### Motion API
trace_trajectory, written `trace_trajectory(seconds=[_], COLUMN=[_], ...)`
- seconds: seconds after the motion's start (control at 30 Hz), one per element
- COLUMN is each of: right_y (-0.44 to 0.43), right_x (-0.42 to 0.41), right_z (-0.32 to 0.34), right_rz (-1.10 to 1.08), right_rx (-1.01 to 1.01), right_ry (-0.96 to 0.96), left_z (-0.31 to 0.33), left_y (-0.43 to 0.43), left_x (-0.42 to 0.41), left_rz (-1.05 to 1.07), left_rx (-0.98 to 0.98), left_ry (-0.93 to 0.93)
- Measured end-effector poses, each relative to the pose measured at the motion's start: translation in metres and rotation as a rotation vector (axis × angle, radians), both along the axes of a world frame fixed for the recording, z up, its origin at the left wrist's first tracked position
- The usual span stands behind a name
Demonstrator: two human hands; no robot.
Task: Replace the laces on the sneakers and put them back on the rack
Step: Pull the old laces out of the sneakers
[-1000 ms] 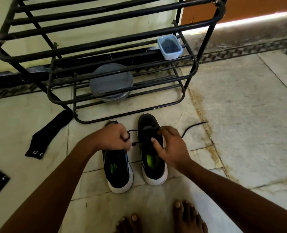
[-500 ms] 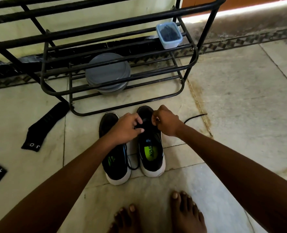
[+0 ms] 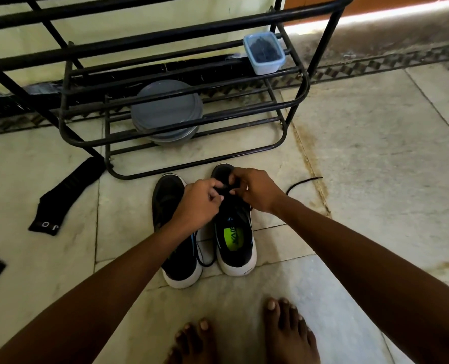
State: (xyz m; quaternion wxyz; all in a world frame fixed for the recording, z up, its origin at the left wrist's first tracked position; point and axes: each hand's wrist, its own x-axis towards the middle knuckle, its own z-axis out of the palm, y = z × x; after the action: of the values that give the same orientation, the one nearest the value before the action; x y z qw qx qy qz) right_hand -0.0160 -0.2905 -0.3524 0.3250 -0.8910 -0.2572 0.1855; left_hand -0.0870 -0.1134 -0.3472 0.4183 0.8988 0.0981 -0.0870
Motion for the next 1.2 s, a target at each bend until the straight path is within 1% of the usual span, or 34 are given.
trace_trajectory(seconds=[0.07,0.13,0.2,0.3,0.33,0.4,0.43,0.5,0.53,0.6,0.67,0.7,0.73,0.77,0.8,0.9,0.93,1.0,1.03,1.07,1.1,1.13,1.2], right_y=[0.004,0.008,0.012,0.015,0.015,0.017,0.018,0.020,0.020,0.016,0.011,0.008,0.007,0.008,0.009,0.007,0.006,0.005,0.006,0.006,0.005,0.002,-0.007], right_x=[0.002,0.001,-0.001,-0.007,-0.009,-0.015,-0.018,-0.018,-0.015,-0.008,-0.003,-0.001,-0.002,-0.004,-0.006,-0.005,-0.005,-0.005,-0.004,-0.002,0.002,0.007,0.018], right_z=[-0.002,-0.004,-0.006,-0.004,-0.004,-0.001,0.001,0.008,0.011,0.018,0.019,0.015,0.011,0.006,0.003,0.001,0.002,0.004,0.006,0.008,0.011,0.016,0.026], right_rz=[0.005,0.041,0.070,0.073,0.081,0.081,0.053,-0.072,-0.112,-0.082,-0.027,-0.034,-0.064,-0.105,-0.155,-0.314,-0.341,-0.412,-0.459,-0.495,-0.494,-0.447,-0.235], right_rx=[-0.048,-0.096,-0.115,-0.186,-0.201,-0.158,-0.094,0.071,0.119,0.068,-0.086,-0.121,-0.103,-0.048,0.030,0.260,0.308,0.394,0.436,0.444,0.412,0.335,0.112], right_ry=[-0.003,-0.033,-0.095,-0.257,-0.282,-0.248,-0.187,-0.042,-0.010,-0.073,-0.229,-0.283,-0.296,-0.264,-0.190,0.150,0.224,0.304,0.307,0.266,0.181,0.068,-0.150], left_z=[0.000,0.002,0.004,0.009,0.012,0.019,0.022,0.023,0.021,0.015,0.011,0.010,0.009,0.008,0.008,0.008,0.008,0.007,0.007,0.006,0.005,0.004,0.002], left_y=[0.002,0.002,0.003,0.005,0.006,0.006,0.006,0.003,0.002,0.003,0.003,0.004,0.004,0.004,0.004,0.004,0.004,0.004,0.005,0.005,0.005,0.005,0.004], left_x=[-0.002,-0.004,-0.005,-0.002,-0.001,0.001,0.001,0.000,0.000,0.000,0.000,0.000,0.000,0.000,0.001,0.003,0.003,0.003,0.003,0.002,0.002,0.002,0.001], left_rz=[-0.073,-0.183,-0.257,-0.339,-0.351,-0.338,-0.324,-0.317,-0.325,-0.362,-0.395,-0.405,-0.414,-0.422,-0.428,-0.428,-0.431,-0.428,-0.424,-0.422,-0.418,-0.413,-0.400], left_rx=[0.141,0.250,0.320,0.448,0.494,0.533,0.543,0.574,0.587,0.616,0.642,0.653,0.664,0.674,0.681,0.666,0.661,0.657,0.657,0.655,0.652,0.648,0.634], left_ry=[-0.068,-0.093,-0.055,0.006,0.025,0.065,0.081,0.100,0.100,0.097,0.091,0.088,0.086,0.082,0.081,0.097,0.102,0.103,0.102,0.105,0.111,0.117,0.119])
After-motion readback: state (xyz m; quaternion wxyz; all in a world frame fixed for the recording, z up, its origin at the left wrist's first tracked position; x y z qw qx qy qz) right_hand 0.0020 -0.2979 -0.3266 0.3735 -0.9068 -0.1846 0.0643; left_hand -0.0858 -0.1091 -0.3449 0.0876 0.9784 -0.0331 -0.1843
